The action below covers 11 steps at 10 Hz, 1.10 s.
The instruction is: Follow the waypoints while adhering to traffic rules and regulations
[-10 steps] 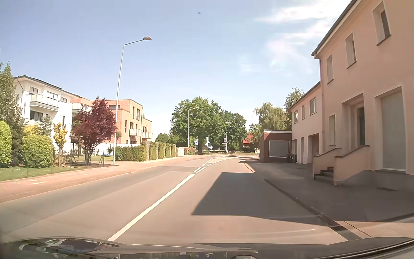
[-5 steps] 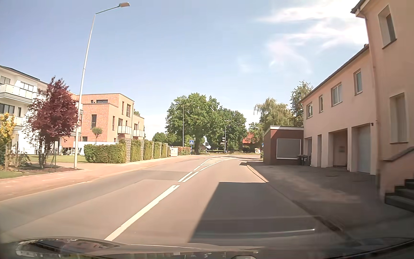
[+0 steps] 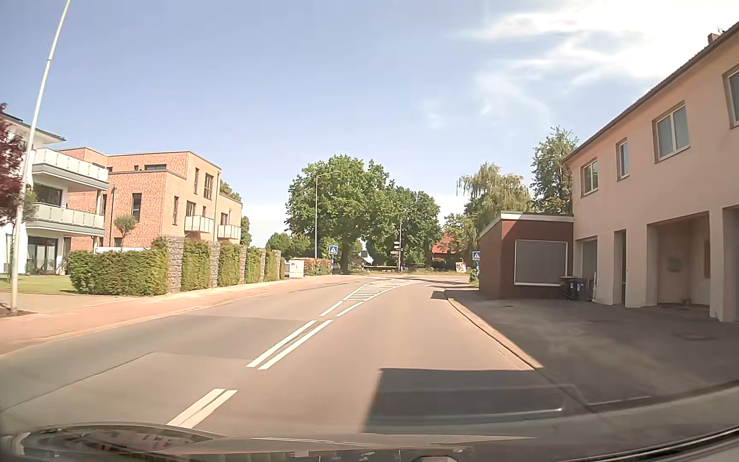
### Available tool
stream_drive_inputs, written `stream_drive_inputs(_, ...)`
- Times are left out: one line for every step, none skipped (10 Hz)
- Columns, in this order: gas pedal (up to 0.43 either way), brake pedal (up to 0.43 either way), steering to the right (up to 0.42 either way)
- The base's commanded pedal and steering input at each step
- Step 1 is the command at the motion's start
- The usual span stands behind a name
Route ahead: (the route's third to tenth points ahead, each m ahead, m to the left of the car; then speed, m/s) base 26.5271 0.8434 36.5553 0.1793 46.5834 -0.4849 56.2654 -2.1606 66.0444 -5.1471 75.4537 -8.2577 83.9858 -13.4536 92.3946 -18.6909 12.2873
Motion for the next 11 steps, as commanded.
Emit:
stream_drive_inputs(0.150, 0.000, 0.004)
stream_drive_inputs(0.150, 0.000, 0.005)
stream_drive_inputs(0.150, 0.000, 0.004)
stream_drive_inputs(0.150, 0.000, 0.004)
stream_drive_inputs(0.157, 0.000, 0.005)
stream_drive_inputs(0.157, 0.000, 0.005)
stream_drive_inputs(0.157, 0.000, 0.006)
stream_drive_inputs(0.157, 0.000, 0.006)
stream_drive_inputs(0.157, 0.000, 0.008)
stream_drive_inputs(0.157, 0.000, 0.008)
stream_drive_inputs(0.157, 0.000, 0.009)
